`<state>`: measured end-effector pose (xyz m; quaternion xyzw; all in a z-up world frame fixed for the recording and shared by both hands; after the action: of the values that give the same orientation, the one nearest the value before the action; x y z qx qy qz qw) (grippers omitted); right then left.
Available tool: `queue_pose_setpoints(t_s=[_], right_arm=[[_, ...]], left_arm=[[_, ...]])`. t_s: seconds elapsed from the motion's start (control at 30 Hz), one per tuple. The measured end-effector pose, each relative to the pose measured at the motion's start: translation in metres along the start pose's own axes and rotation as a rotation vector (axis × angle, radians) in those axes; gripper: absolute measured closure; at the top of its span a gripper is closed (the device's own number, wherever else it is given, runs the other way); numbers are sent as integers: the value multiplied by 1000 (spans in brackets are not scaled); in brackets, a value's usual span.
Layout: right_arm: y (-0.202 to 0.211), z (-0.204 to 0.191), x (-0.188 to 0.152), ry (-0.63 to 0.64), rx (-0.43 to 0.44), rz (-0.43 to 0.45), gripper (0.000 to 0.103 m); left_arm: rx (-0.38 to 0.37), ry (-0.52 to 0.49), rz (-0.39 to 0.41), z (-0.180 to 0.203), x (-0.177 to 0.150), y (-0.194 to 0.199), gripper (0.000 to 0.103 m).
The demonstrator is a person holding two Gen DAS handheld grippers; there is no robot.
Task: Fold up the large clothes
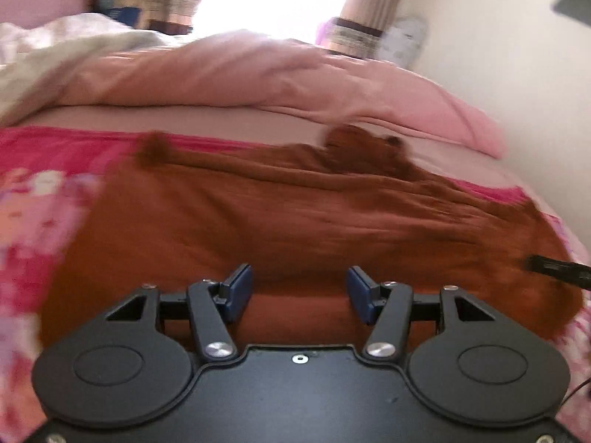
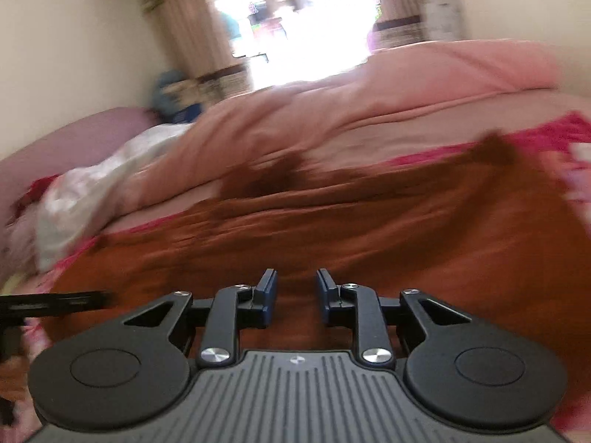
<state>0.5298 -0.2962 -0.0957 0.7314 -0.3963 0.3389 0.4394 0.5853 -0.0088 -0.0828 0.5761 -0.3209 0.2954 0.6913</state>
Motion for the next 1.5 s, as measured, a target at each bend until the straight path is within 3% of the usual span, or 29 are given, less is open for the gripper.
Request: queue_pose_setpoints(t_s=[0.13, 0.17, 0.27, 0.4, 0.53, 0.6, 0.63, 0.7, 0.77, 0.87, 0.97, 1.07, 1.23, 1.27, 1.5], right_arm=[[33, 72, 9, -42, -149, 34, 75], [39, 87, 9, -53, -179, 46, 80], [48, 118, 7, -104, -207, 50, 87], [41, 129, -1, -162, -190, 84, 93], [44, 124, -2, -149, -206, 77, 92], [56, 123, 2, -181, -186, 62, 83], [66, 121, 4, -214, -173, 68, 78], [91, 113, 9, -299, -136, 113, 44], [111, 103, 9, -360, -78, 151, 31], [133, 90, -5, -492, 60, 175, 31], [134, 88, -31, -621, 150, 144, 29], [124, 96, -54, -693, 139, 114, 29], [101, 118, -67, -812, 134, 117, 29], [97, 122, -67, -831, 143, 125, 33], [83, 126, -58, -869, 146, 183, 28]], left_arm=[[85, 55, 20, -59, 10, 2, 46], [91, 66, 26, -68, 13, 0, 45], [87, 107, -2, -79, 11, -17, 45], [159, 29, 29, -72, 7, -33, 44], [129, 71, -3, -76, 20, -18, 39], [89, 143, 4, -83, 22, 5, 33], [73, 170, 12, -86, 21, 18, 23], [62, 205, 41, -89, 17, 50, 11], [41, 250, 57, -92, 3, 76, 6], [5, 370, 24, -99, -26, 94, 6], [-38, 504, -24, -105, -52, 91, 6], [-54, 628, -67, -111, -64, 74, 6], [-67, 743, -81, -117, -65, 43, 6], [-72, 754, -58, -118, -61, 41, 3], [-58, 763, -44, -111, -38, 11, 2]])
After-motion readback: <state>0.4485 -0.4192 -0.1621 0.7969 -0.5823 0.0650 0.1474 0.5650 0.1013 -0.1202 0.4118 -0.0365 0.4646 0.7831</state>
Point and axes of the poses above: each gripper's, at about its wrist camera, not at the fingertips, and y roughly against the way its jaws point, z to its right, x to its top, the point moved 10 cm from there along -y, roughly the way its jaws point, and after that the axes turned 10 degrees about x, right-handed, at the moved point
